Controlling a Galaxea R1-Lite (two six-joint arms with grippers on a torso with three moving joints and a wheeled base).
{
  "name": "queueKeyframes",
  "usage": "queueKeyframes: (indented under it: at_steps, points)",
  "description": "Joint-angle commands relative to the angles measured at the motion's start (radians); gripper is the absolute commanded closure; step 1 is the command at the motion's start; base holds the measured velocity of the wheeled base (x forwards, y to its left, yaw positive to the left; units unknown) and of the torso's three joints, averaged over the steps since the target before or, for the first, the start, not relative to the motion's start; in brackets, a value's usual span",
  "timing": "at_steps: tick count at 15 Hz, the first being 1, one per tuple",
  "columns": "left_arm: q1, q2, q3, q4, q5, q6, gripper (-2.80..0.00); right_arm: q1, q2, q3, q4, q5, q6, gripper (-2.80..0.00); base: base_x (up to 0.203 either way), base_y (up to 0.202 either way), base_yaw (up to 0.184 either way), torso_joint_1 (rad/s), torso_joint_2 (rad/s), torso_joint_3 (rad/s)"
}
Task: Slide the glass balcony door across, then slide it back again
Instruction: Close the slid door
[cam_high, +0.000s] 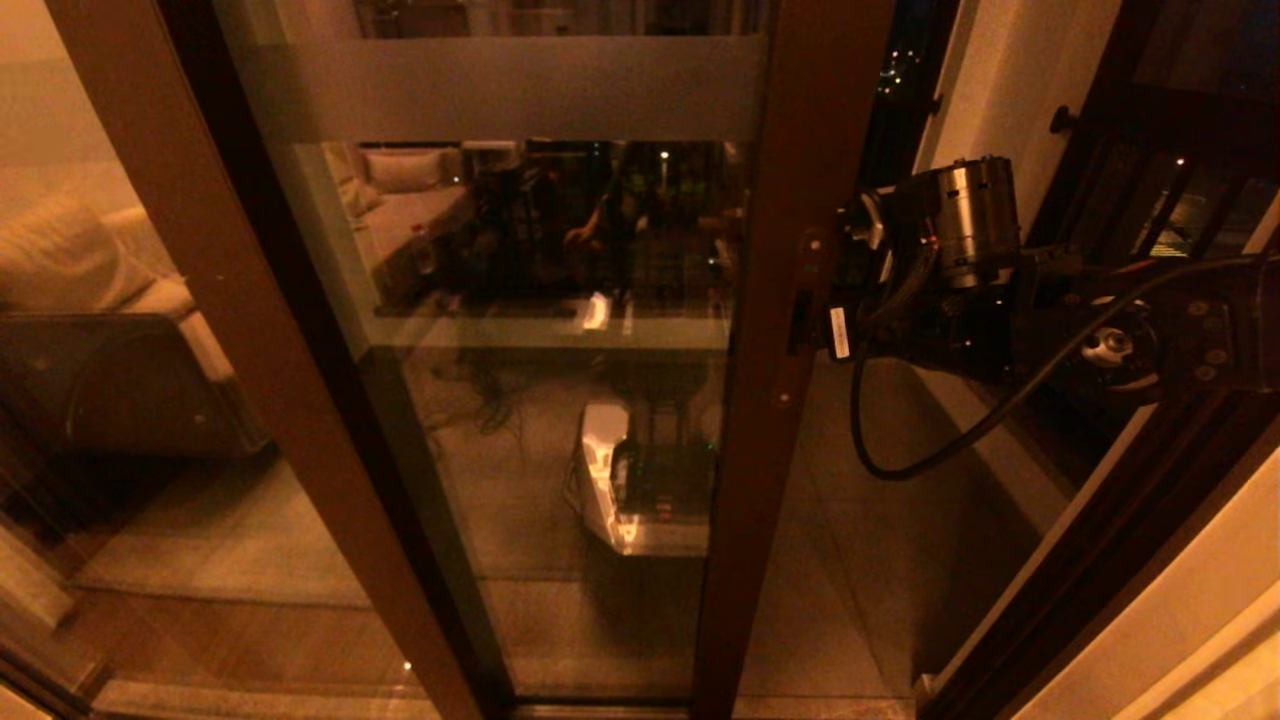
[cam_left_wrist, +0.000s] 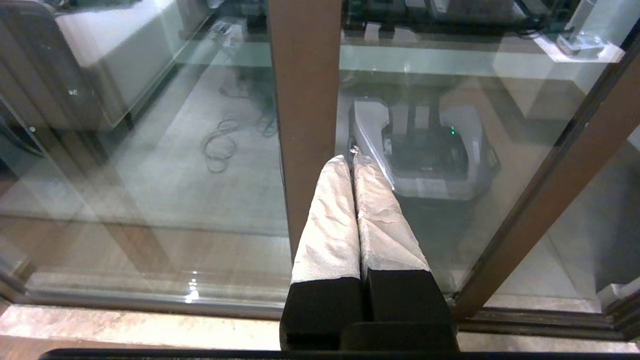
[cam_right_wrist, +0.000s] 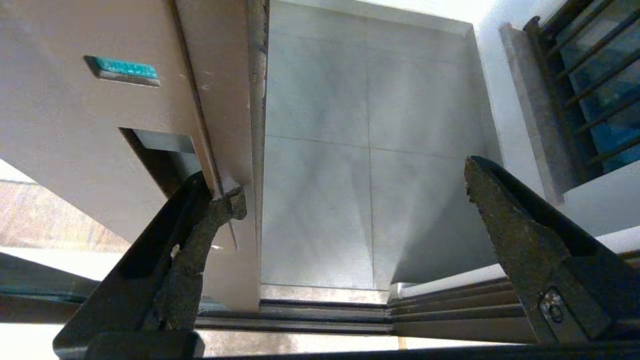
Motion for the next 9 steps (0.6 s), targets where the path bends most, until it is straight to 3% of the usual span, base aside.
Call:
queueKeyframes:
  at_steps: [1,9]
  points:
    - [0.0,0.001,0.001,0.0,0.0,0.0,0.0,0.001,-0.026,0.011,0.003,-0.003,-0.001,-2.8,0.0,0.0,0.0,0.0,0.0,0.0]
    - [0.0,0.001,0.0,0.0,0.0,-0.001,0.0,0.012,-0.076,0.075,0.003,-0.001,-0.001,-2.8,0.0,0.0,0.0,0.0,0.0,0.0]
